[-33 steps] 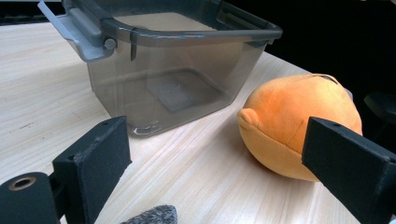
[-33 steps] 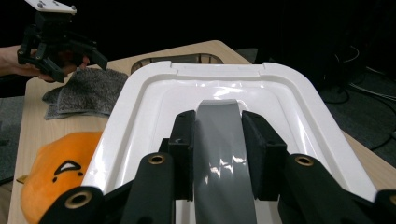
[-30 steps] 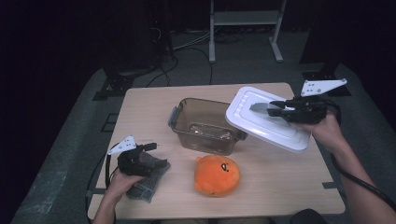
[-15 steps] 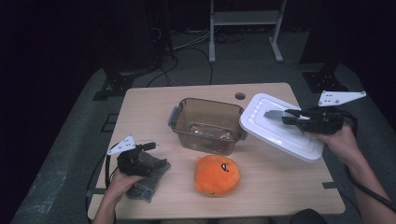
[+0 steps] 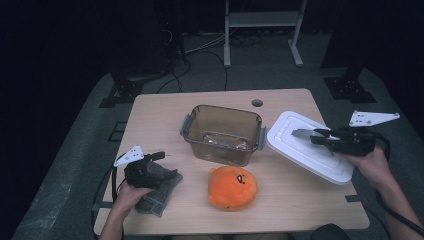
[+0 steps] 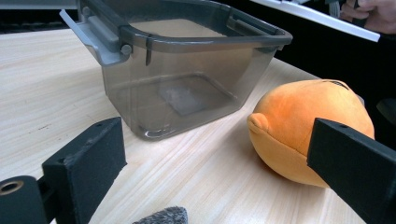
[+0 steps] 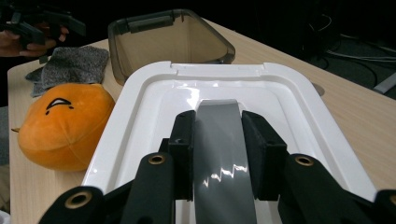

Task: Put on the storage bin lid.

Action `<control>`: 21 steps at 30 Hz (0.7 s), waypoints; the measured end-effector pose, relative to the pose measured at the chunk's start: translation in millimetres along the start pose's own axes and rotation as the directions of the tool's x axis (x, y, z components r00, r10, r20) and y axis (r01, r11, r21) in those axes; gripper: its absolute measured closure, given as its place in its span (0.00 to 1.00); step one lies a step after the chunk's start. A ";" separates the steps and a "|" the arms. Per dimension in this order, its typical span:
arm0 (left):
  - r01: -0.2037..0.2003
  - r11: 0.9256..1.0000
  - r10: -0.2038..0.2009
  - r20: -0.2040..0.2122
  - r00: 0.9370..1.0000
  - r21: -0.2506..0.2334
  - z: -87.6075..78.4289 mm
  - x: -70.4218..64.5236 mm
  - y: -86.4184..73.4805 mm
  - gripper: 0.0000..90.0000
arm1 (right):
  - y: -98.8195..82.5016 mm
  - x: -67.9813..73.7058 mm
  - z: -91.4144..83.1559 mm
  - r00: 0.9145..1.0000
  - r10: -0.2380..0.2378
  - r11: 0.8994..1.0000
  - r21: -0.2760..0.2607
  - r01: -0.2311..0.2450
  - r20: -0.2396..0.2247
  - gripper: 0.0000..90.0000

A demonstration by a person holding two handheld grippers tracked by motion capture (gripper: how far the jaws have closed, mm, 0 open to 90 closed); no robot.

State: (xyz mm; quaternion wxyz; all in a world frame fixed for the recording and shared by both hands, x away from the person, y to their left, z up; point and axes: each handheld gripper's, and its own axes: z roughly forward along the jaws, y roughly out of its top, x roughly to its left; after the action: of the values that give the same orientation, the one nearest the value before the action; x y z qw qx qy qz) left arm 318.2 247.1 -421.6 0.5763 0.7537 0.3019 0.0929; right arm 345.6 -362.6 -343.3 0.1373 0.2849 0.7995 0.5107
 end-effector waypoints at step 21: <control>-0.005 1.000 0.005 0.000 1.000 -0.003 -2.3 0.8 0.2 0.04 | -52.7 -5.0 15.9 0.997 0.072 0.996 0.051 -0.072 -0.005 0.73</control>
State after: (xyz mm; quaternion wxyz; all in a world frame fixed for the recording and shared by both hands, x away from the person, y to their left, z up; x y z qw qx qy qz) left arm 317.8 249.4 -420.9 0.5771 0.7537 0.2998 0.0949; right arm 341.1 -370.5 -397.9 0.1087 0.3151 0.8019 0.4959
